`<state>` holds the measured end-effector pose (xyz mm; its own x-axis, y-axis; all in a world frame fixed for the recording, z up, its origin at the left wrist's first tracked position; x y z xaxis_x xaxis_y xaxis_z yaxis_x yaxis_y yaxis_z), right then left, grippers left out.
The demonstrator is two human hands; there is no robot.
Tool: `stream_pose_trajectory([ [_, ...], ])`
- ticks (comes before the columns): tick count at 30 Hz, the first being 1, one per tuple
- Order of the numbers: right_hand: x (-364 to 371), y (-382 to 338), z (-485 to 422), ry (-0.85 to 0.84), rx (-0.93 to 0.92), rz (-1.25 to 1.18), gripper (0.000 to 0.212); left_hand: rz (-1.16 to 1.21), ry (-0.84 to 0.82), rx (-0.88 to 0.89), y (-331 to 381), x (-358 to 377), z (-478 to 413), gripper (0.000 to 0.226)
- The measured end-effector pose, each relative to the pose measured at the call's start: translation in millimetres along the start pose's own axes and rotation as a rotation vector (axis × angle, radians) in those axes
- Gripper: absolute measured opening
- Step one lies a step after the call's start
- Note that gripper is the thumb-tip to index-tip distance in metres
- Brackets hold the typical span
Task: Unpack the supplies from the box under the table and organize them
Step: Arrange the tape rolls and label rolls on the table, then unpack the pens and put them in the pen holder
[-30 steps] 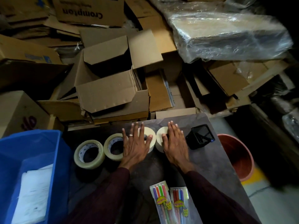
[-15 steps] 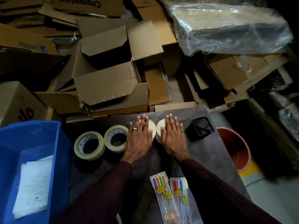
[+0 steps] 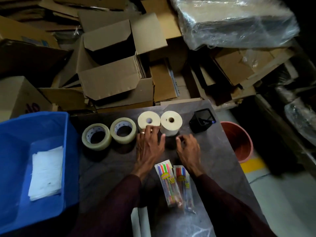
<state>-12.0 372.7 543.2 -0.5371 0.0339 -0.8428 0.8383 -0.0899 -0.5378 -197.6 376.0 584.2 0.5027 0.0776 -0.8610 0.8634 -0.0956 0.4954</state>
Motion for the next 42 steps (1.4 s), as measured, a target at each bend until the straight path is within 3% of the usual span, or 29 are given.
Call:
stream_pose_trajectory([
  [3,2,24,35,-0.095,0.086,-0.219,0.012,0.285,-0.120,-0.183,-5,32,49,0.023],
  [8,16,56,86,-0.346,0.184,-0.316,0.011,0.500,-0.311,-0.620,-23,98,124,0.040],
  [14,26,70,139,-0.546,0.202,-0.305,0.012,0.488,-0.221,-0.940,-14,109,181,0.058],
  [18,36,72,153,-0.590,0.186,-0.357,0.017,0.698,-0.125,-1.061,-1,116,195,0.054],
  [22,44,74,158,-0.595,0.187,-0.427,0.012,0.830,-0.124,-1.053,13,119,196,0.024],
  [28,26,65,152,-0.581,0.178,-0.546,0.017,1.092,-0.039,-1.035,23,115,196,0.024],
  [34,13,65,146,-0.614,0.203,-0.783,0.017,1.400,-0.112,-0.944,39,105,185,0.028],
  [37,5,62,145,-0.624,0.318,-1.004,0.012,1.521,-0.140,-0.861,46,101,169,0.026],
  [42,-11,56,154,-0.733,0.514,-1.330,0.026,1.704,-0.086,-0.822,56,89,139,0.010],
])
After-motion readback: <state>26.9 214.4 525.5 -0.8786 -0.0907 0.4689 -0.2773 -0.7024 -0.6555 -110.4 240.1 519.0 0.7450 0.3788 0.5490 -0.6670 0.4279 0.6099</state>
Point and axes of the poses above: each hand's wrist, its own z-axis away from the middle knuckle, its own x-axis out of the palm, y = z × x, the point moved 8 cm from there along -z, towards the middle knuckle, and after that the axes turned 10 degrees about -y, right-handed, at the moved point
